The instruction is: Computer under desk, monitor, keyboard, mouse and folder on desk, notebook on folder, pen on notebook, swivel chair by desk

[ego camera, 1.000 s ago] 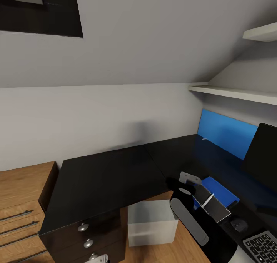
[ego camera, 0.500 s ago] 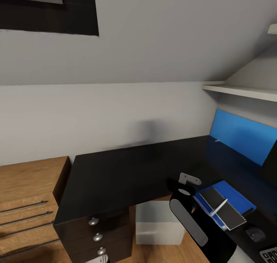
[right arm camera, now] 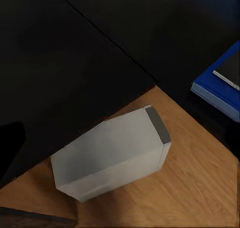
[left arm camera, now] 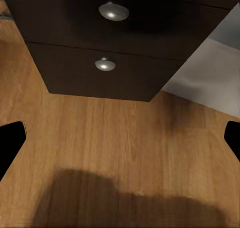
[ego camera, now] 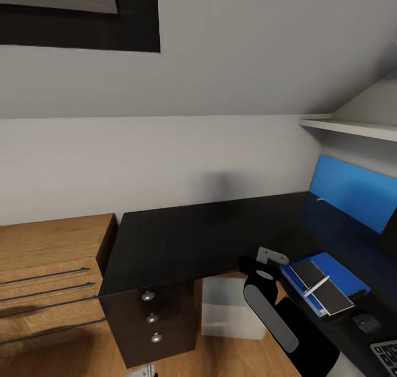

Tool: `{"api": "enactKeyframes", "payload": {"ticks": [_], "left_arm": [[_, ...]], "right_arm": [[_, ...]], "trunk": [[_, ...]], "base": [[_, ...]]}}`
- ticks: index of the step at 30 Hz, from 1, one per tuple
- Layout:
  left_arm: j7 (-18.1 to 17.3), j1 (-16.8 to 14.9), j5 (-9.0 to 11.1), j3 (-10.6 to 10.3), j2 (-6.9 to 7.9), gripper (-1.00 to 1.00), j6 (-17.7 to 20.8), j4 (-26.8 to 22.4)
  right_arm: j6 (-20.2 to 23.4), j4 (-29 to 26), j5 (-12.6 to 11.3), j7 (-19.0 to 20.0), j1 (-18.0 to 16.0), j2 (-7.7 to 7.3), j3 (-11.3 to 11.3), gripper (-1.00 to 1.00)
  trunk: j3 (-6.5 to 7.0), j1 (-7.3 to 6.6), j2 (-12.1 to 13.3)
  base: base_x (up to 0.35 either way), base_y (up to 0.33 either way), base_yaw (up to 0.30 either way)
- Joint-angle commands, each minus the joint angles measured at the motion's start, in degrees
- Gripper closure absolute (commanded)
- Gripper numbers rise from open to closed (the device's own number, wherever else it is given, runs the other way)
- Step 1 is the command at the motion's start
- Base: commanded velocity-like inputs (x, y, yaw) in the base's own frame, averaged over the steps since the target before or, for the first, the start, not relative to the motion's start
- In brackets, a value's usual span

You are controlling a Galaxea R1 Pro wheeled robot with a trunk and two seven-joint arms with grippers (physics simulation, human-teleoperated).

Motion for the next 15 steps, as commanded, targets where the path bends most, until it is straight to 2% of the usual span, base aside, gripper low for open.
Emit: {"api": "enactKeyframes", "payload": {"ticks": [1,10,15], "left_arm": [[0.3,0.0,0.3,-0.1,0.02,-1.0,0.2,-0.1],[0.5,0.0,0.5,0.1,0.02,-1.0,0.4,0.3],[0.5,0.0,0.5,0.2,0.07,-1.0,0.4,0.9]], "right_arm": [[0.6,-0.1,-0.2,-0.4,-0.1,-0.06,0.1,-1.0],[0.6,0.0,-0.2,0.5,-0.1,-0.15,0.2,-1.0],[0.6,0.3,-0.1,0.8,-0.1,-0.11,2.4,-1.0]], "trunk": [[-0.06,-0.02,-0.1],[-0.07,-0.02,-0.1],[-0.05,-0.02,-0.1]], "base": [[-0.29,0.0,0.008],[-0.311,0.0,0.001],[-0.308,0.0,0.012]]}}
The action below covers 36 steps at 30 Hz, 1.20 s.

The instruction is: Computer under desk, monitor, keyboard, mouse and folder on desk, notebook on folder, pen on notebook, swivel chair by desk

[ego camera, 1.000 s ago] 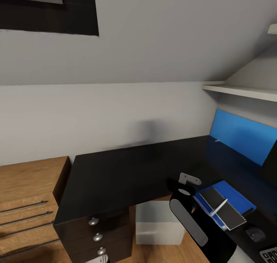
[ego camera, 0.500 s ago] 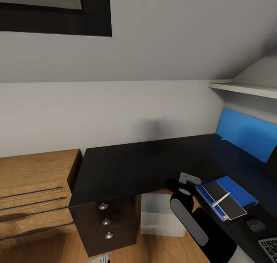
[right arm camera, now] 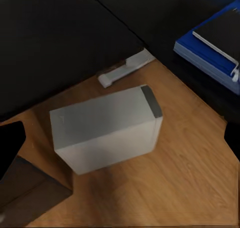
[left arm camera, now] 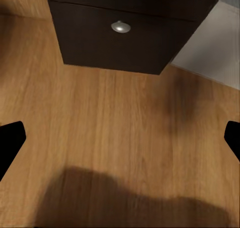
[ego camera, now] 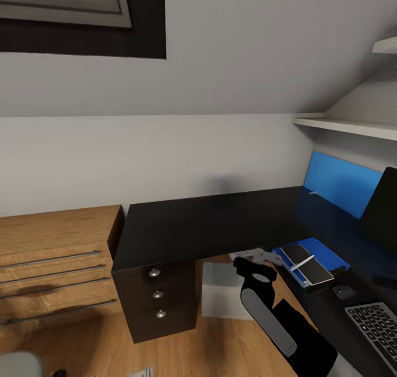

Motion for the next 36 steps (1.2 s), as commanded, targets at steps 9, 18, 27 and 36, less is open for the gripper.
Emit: {"api": "enactKeyframes", "payload": {"ticks": [9,18,27,36], "left_arm": [[0.4,0.0,0.3,0.0,0.05,-1.0,0.2,1.2],[0.3,0.0,0.0,0.9,0.01,-1.0,0.1,3.4],[0.2,0.0,-0.1,1.1,-0.02,-1.0,0.4,3.5],[0.2,0.0,0.3,3.0,3.58,-1.0,0.3,5.4]], "right_arm": [[-0.4,5.0,6.5,6.0,-0.1,0.01,6.6,-1.0],[-5.8,9.7,10.2,8.3,1.4,-0.12,9.0,-1.0],[-22.2,19.3,10.7,8.7,9.4,-0.18,18.9,-1.0],[-51.5,66.4,7.5,28.4,10.7,10.47,25.6,-1.0]], "trunk": [[0.1,-0.02,0.0],[0.12,-0.02,0.0],[1.74,-1.99,3.6],[3.35,-3.97,7.2]], "base": [[-0.062,0.0,0.112],[-0.004,0.0,0.013],[0.0,0.0,0.0],[0.0,0.0,0.0]]}}
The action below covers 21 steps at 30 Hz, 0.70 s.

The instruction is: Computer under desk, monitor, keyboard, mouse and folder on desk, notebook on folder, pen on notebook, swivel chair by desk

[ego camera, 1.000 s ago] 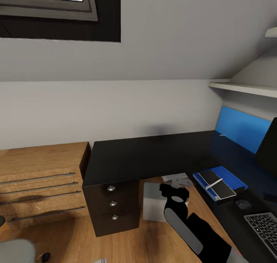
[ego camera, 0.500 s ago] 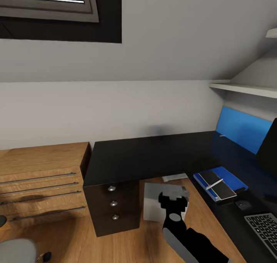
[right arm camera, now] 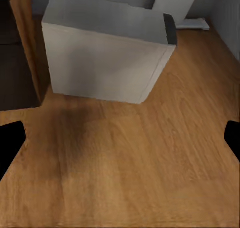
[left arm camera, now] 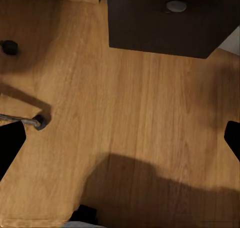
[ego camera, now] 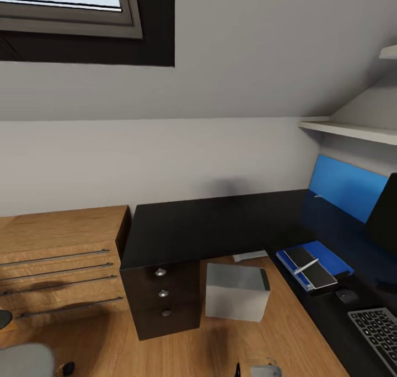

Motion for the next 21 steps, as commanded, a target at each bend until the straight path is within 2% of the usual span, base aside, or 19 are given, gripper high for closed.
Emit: {"api": "enactKeyframes", "payload": {"ticks": [1,3,6,12,19,21], "left_arm": [[0.4,0.0,0.3,-0.3,-0.02,-1.0,0.2,1.4],[0.3,0.0,0.4,-0.4,-0.46,-1.0,0.2,3.6],[0.2,0.0,0.4,-0.5,-1.38,-1.0,0.0,4.9],[0.1,0.0,0.4,-0.5,-1.7,-1.0,0.0,6.0],[0.0,0.0,0.5,-0.5,-2.24,-1.0,0.0,7.3],[0.0,0.0,0.3,-0.5,-3.28,-1.0,-0.1,8.0]], "right_arm": [[-1.9,1.8,-1.5,2.2,-0.1,0.37,-1.2,-1.0],[-3.8,3.4,-2.9,4.7,-0.1,0.74,-3.4,-1.0],[-4.7,4.6,-3.6,6.0,-0.1,0.91,-4.6,-1.0],[-4.8,6.4,-3.9,7.2,-0.1,0.57,-5.1,-1.0],[-5.0,7.1,-3.9,10.3,-0.1,-1.76,-5.3,-1.0],[-4.9,7.1,-3.9,11.3,-0.1,-2.32,-5.3,-1.0]], "trunk": [[0.13,-0.22,0.4],[0.49,-0.66,1.2],[1.03,-1.32,2.4],[2.11,-2.63,4.8],[3.36,-4.17,7.6],[3.72,-4.61,8.4]], "base": [[0.0,0.0,0.0],[0.0,0.0,0.0],[0.0,0.0,0.0],[0.0,0.0,0.0],[0.0,0.0,0.0],[0.0,0.0,0.0]]}}
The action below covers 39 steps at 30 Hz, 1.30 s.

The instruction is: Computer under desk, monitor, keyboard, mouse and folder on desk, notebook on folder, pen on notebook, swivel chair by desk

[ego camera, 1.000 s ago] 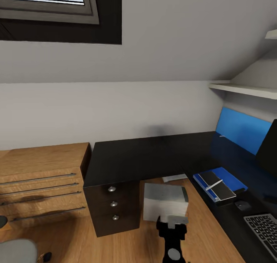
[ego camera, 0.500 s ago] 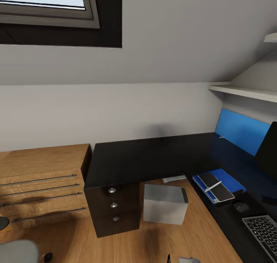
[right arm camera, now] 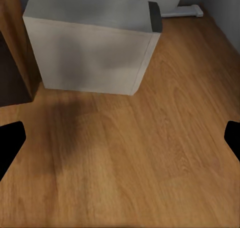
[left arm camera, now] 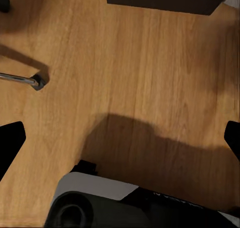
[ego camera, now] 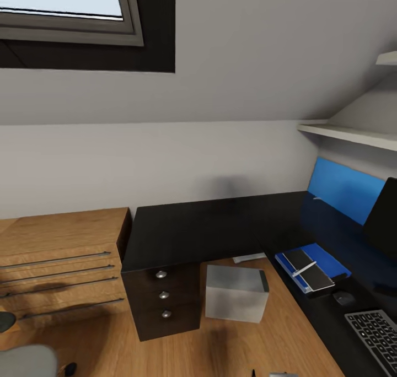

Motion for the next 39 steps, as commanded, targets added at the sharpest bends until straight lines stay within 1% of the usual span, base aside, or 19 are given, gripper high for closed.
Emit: {"api": "enactKeyframes", "payload": {"ticks": [1,4,8,14,15,17,18,20,21,22,24,25,26,27,29,30,32,35,39], "left_arm": [[0.4,0.0,0.2,-0.2,-0.75,-1.0,0.1,0.9],[0.4,0.0,0.2,-0.2,-1.03,-1.0,-0.8,1.4],[0.6,0.0,0.3,-0.2,-1.14,-1.0,-4.0,1.7],[0.7,0.0,0.0,-0.3,-0.87,-1.0,-5.0,3.0],[0.7,0.0,-0.1,-0.3,-0.9,-1.0,-5.0,3.1],[0.6,0.0,-1.4,-0.3,-0.9,-1.0,-5.0,4.0],[0.6,0.0,-2.9,-0.3,-0.85,-1.0,-5.1,10.8],[0.4,0.0,-3.2,-0.3,-0.77,-1.0,-5.3,14.6],[0.4,0.0,-3.2,-0.3,-0.75,-1.0,-5.4,15.2],[0.3,0.0,-3.3,-0.2,-0.65,-1.0,-6.2,19.2],[0.1,0.0,-3.3,-0.2,-0.62,-1.0,-7.9,22.3],[0.1,0.0,-3.3,-0.2,-0.63,-1.0,-8.2,22.8],[0.1,0.0,-3.3,-0.2,-0.65,-1.0,-8.7,23.6],[-0.1,0.0,-3.2,-0.3,-0.76,-1.0,-9.2,24.9],[-0.1,0.0,-3.2,-0.3,-0.83,-1.0,-9.3,25.3],[-0.4,0.0,-3.1,-0.3,-0.92,-1.0,-9.3,26.1],[-2.6,0.0,-3.2,-0.3,-0.91,-1.0,-9.5,26.2],[-3.4,0.0,-3.3,-0.3,-0.78,-1.0,-10.1,26.2],[-3.8,0.0,-3.2,-0.3,-0.69,-1.0,-15.7,26.4]], "right_arm": [[0.2,0.1,-0.2,0.1,0.0,-0.23,0.7,-1.0],[0.2,0.1,-0.2,0.4,0.0,-0.18,0.8,-1.0],[0.3,0.3,-0.2,0.6,0.0,-0.4,0.8,-1.0],[0.2,6.0,-0.1,0.8,0.1,-0.45,1.0,-1.0],[0.2,6.9,-0.1,0.9,0.6,-0.51,1.0,-1.0],[-0.1,7.9,-0.1,1.2,3.3,-0.59,1.0,-1.0],[-0.2,8.3,-0.1,3.9,6.1,-0.89,1.0,-1.0],[-0.3,8.5,-0.1,5.6,7.0,-1.54,1.0,-1.0],[-0.3,8.5,-0.1,5.9,7.3,-1.69,1.0,-1.0],[-0.9,8.6,-0.1,6.6,9.0,-2.1,1.0,-1.0],[-2.3,8.6,-0.1,7.0,10.9,-2.7,0.9,-1.0],[-2.7,8.6,-0.1,7.0,11.4,-3.04,0.9,-1.0],[-3.8,8.7,-0.1,7.3,12.4,-3.86,1.0,-1.0],[-5.9,8.7,-0.2,11.4,14.0,-5.01,1.0,-1.0],[-6.1,8.7,-0.3,12.5,14.3,-5.11,1.1,-1.0],[-6.4,8.6,-0.3,14.1,14.6,-5.32,1.0,-1.0],[-6.4,8.6,-0.3,14.6,14.6,-5.44,1.0,-1.0],[-6.4,8.6,-0.3,14.7,14.6,-5.45,0.9,-1.0],[-6.4,8.6,-0.8,14.7,14.6,-5.46,0.8,-1.0]], "trunk": [[0.12,-0.21,0.4],[0.66,-0.87,1.6],[1.37,-1.75,3.2],[2.45,-3.07,5.6],[2.63,-3.29,6.0],[2.99,-3.73,6.8],[3.17,-3.95,7.2],[3.53,-4.39,8.0],[3.71,-4.61,8.4],[3.89,-4.83,8.8],[4.25,-5.26,9.6],[4.43,-5.48,10.0],[4.61,-5.7,10.4],[4.78,-5.92,10.8],[5.14,-6.36,11.6],[5.32,-6.58,12.0],[5.68,-7.02,12.8],[6.22,-7.68,14.0],[6.94,-8.56,15.6]], "base": [[0.0,0.0,0.0],[0.0,0.0,0.0],[0.0,0.0,0.0],[-0.194,0.0,0.0],[-0.311,0.0,0.0],[-0.327,0.0,0.0],[-0.337,0.0,0.0],[-0.313,0.0,0.0],[-0.238,0.0,0.0],[-0.097,0.0,0.0],[-0.051,0.0,0.0],[-0.032,0.0,0.0],[-0.02,0.0,0.0],[-0.005,0.0,0.0],[-0.004,0.0,0.0],[0.0,0.0,0.0],[0.0,0.0,0.0],[0.0,0.0,0.015],[0.0,0.0,0.195]]}}
